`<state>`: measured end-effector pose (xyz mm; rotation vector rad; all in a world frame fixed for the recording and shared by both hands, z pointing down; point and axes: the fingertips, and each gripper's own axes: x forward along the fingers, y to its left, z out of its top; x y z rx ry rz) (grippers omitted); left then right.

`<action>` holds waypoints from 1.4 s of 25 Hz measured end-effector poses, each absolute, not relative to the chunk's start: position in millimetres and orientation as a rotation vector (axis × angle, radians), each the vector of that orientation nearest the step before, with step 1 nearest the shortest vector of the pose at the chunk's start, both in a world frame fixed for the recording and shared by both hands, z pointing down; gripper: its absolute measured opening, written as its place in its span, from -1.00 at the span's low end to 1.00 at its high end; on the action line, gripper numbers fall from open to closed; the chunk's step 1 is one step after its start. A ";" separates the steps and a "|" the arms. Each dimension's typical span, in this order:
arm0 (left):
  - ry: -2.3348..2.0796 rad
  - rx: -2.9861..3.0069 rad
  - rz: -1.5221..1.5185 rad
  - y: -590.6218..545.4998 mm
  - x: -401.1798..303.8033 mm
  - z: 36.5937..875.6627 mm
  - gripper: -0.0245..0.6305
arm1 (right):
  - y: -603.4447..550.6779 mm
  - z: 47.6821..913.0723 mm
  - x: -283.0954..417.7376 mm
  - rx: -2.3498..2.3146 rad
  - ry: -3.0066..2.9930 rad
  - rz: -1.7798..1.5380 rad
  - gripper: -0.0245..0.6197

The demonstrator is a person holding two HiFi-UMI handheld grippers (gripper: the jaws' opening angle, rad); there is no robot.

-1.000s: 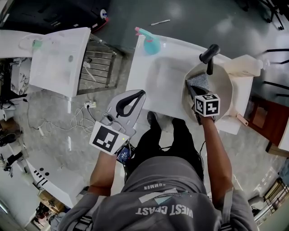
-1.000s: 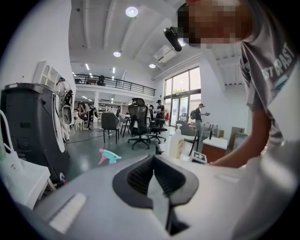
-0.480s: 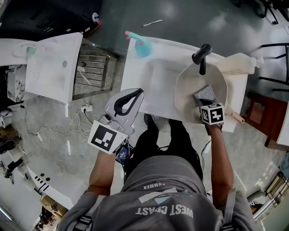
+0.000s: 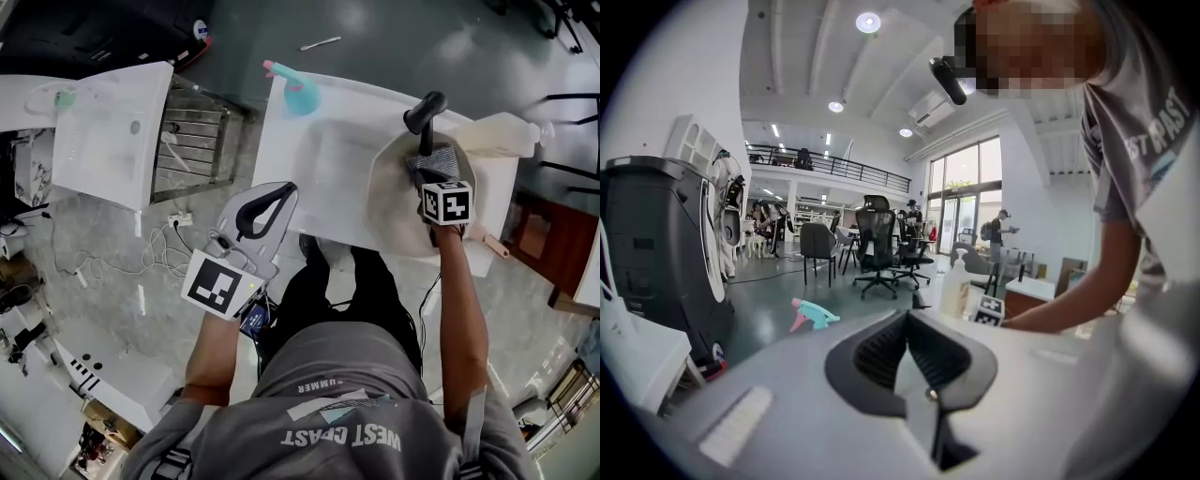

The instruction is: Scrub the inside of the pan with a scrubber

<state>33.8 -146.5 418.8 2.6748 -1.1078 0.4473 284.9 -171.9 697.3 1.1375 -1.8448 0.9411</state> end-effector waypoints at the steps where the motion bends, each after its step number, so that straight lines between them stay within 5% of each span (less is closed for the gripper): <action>1: -1.112 2.671 0.460 -146.3 31.4 420.0 -0.92 | -176.5 694.8 272.4 1.122 -1.869 0.936 -0.90; 13: -1.138 2.678 0.400 -147.9 22.0 416.5 -0.92 | -105.6 681.7 198.9 0.857 -1.952 0.942 -0.90; 28: -1.058 2.714 0.431 -155.1 55.8 420.2 -0.92 | -106.4 716.1 327.0 1.038 -1.716 0.966 -0.90; 35: -1.069 2.715 0.423 -154.2 57.9 419.2 -0.92 | -164.9 717.0 315.4 1.082 -1.784 0.943 -0.90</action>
